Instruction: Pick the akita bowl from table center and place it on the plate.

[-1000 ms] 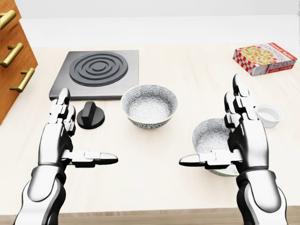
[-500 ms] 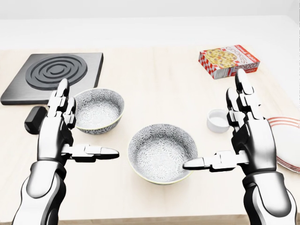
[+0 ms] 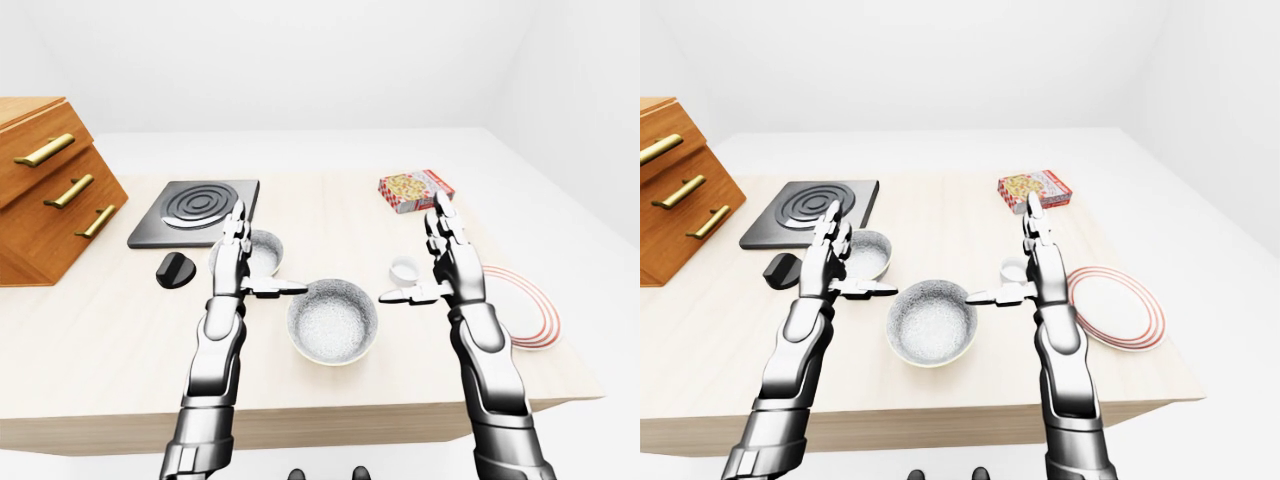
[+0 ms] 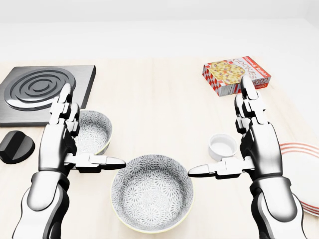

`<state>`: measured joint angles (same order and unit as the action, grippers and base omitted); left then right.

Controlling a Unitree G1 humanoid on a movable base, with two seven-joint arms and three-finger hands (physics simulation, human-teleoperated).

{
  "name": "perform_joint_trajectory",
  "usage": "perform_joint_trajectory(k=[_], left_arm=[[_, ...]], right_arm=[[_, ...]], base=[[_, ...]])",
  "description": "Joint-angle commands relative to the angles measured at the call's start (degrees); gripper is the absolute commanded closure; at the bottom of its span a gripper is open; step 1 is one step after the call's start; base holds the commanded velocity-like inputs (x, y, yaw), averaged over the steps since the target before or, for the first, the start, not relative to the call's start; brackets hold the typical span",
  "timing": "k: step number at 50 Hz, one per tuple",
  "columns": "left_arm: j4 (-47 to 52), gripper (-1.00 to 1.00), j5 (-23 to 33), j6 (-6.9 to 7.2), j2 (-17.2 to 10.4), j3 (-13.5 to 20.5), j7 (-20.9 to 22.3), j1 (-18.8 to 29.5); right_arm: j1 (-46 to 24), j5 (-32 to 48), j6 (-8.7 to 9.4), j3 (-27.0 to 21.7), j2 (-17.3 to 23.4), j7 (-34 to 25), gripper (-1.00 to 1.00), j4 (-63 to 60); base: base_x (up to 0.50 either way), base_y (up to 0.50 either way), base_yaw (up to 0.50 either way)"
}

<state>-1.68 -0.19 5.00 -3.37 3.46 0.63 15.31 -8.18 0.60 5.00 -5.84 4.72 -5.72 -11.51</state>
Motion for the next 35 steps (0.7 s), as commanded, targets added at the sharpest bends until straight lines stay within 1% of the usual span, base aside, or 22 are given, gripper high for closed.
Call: perform_joint_trajectory(k=[1, 8, 12, 13, 15, 17, 21, 23, 27, 28, 30, 31, 32, 35], left_arm=[[-1.7, -1.00, 0.7, 0.00, -0.7, 0.6, -0.2, 0.5], [-6.4, -1.00, 2.4, 0.00, -2.5, 1.8, -1.0, 2.5], [-9.5, -1.00, 4.9, -0.02, -3.4, 1.9, -1.6, 3.6], [-12.0, -1.00, 5.7, -1.16, -4.0, 2.2, -2.0, 4.8], [-14.2, -1.00, 6.6, -1.84, -4.7, 2.5, -2.3, 5.9], [-16.9, -1.00, 8.2, -2.92, -5.6, 2.6, -3.0, 7.3], [-20.7, -1.00, 10.4, -4.22, -6.5, 2.5, -3.5, 9.0], [-24.4, -1.00, 13.2, -5.15, -7.3, 2.0, -4.5, 10.6], [-29.0, -1.00, 18.4, -7.65, -8.4, 1.4, -6.7, 12.9], [-31.7, -1.00, 20.6, -8.86, -9.1, 0.9, -7.7, 14.3], [-35.6, -1.00, 23.2, -10.00, -9.7, 0.5, -8.4, 16.0], [-37.5, -1.00, 24.3, -10.00, -9.9, 0.3, -8.6, 16.7], [-42.2, -1.00, 26.7, -10.00, -10.5, -0.5, -9.6, 18.3], [-49.1, -1.00, 29.9, -10.00, -11.0, -1.1, -11.3, 20.7]], right_arm=[[-1.4, 3.5, 0.00, 0.6, 0.1, 1.7, -1.00, 3.1], [-3.3, 7.3, 0.00, -0.2, 0.9, 5.4, -1.00, 7.6], [-1.9, 7.3, 0.00, -1.2, 1.6, 4.8, -1.00, 6.7], [-1.5, 7.8, 0.00, -1.7, 2.1, 5.0, -1.00, 6.5], [-1.4, 7.7, 0.00, -2.2, 2.4, 4.4, -1.00, 6.1], [-1.2, 7.6, 0.00, -2.8, 2.6, 4.1, -1.00, 5.7], [-0.4, 7.7, 0.00, -3.1, 2.6, 3.7, -1.00, 5.0], [0.0, 7.9, 0.00, -3.1, 2.5, 3.6, -1.00, 4.9], [0.1, 8.1, 0.00, -3.1, 2.4, 3.5, -1.00, 5.0], [-0.1, 8.2, 0.00, -3.1, 2.4, 3.6, -1.00, 5.3], [-0.2, 8.2, 0.00, -3.1, 2.4, 3.6, -1.00, 5.4], [-0.3, 8.2, 0.00, -3.0, 2.4, 3.7, -1.00, 5.5], [-0.7, 8.3, 0.00, -2.9, 2.4, 3.8, -1.00, 6.0], [-1.3, 8.4, 0.00, -2.8, 2.4, 4.1, -1.00, 6.7]], base=[[0.00, 0.00, 0.00], [0.00, 0.00, 0.00], [0.00, 0.00, 0.00], [0.00, 0.00, 0.00], [0.00, 0.00, 0.00], [0.00, 0.00, 0.00], [0.00, 0.00, 0.00], [0.00, 0.00, 0.00], [0.00, 0.00, 0.00], [0.00, 0.00, 0.00], [0.00, 0.00, 0.00], [0.00, 0.00, 0.00], [0.00, 0.00, 0.00], [0.00, 0.00, 0.00]])
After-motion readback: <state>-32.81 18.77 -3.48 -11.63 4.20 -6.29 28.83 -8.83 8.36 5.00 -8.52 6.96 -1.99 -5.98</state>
